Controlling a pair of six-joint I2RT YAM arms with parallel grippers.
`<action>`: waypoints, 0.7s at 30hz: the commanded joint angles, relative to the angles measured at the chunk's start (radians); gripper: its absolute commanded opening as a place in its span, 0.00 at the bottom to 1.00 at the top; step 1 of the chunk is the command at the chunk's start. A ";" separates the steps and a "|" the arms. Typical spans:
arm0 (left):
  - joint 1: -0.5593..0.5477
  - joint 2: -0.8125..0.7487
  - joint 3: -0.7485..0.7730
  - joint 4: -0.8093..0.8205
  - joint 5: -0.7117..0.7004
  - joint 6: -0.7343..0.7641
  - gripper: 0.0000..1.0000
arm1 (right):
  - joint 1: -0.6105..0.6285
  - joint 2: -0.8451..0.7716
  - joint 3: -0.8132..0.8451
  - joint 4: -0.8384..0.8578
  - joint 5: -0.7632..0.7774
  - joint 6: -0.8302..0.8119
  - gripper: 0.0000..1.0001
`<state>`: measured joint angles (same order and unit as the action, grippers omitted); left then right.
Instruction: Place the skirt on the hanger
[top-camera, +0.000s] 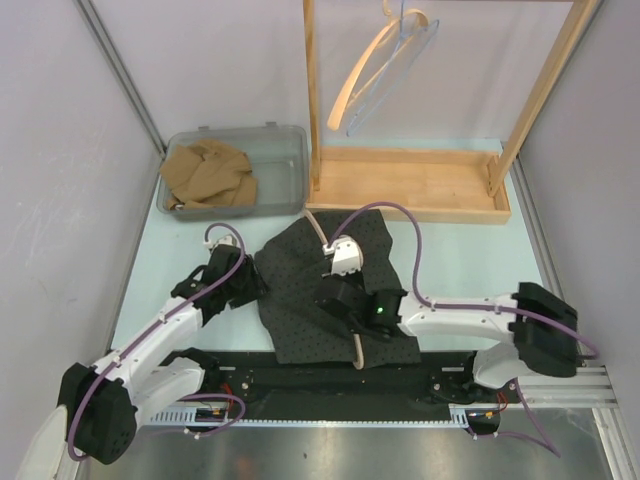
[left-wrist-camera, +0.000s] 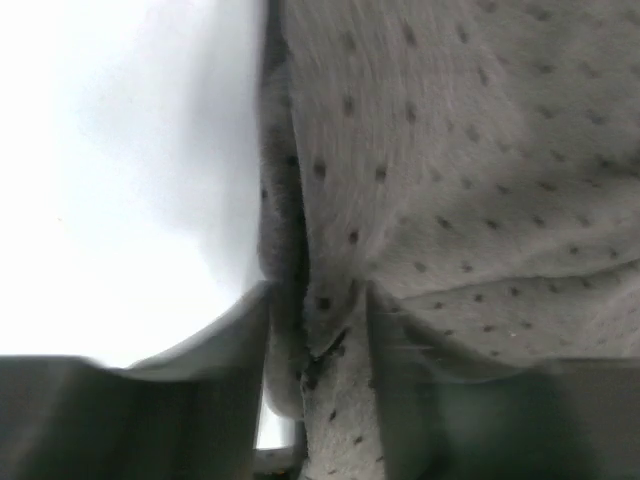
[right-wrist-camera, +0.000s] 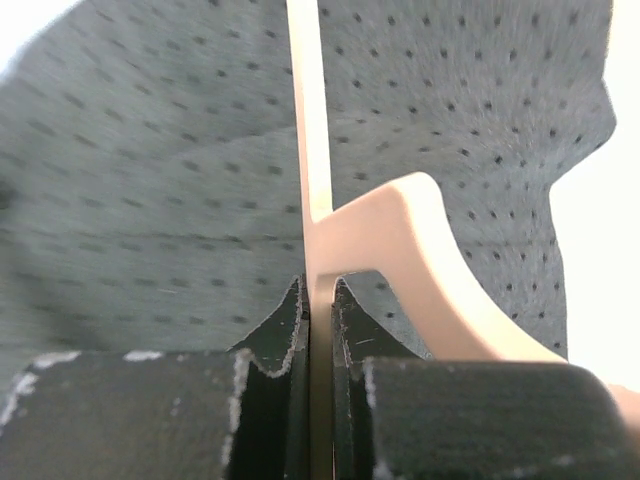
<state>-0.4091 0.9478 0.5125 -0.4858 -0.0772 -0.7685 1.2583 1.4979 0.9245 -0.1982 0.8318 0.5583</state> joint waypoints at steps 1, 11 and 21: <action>0.018 -0.035 0.093 -0.033 -0.021 0.046 0.69 | 0.006 -0.146 0.060 -0.027 0.026 -0.118 0.00; 0.018 -0.135 0.343 -0.157 0.022 0.253 0.83 | 0.010 -0.323 0.252 -0.322 -0.155 -0.198 0.00; 0.018 -0.210 0.615 -0.031 0.456 0.575 0.86 | 0.041 -0.464 0.471 -0.590 -0.431 -0.287 0.00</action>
<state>-0.3962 0.7662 1.0351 -0.6018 0.1246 -0.3752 1.2774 1.0870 1.2816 -0.7254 0.5426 0.3267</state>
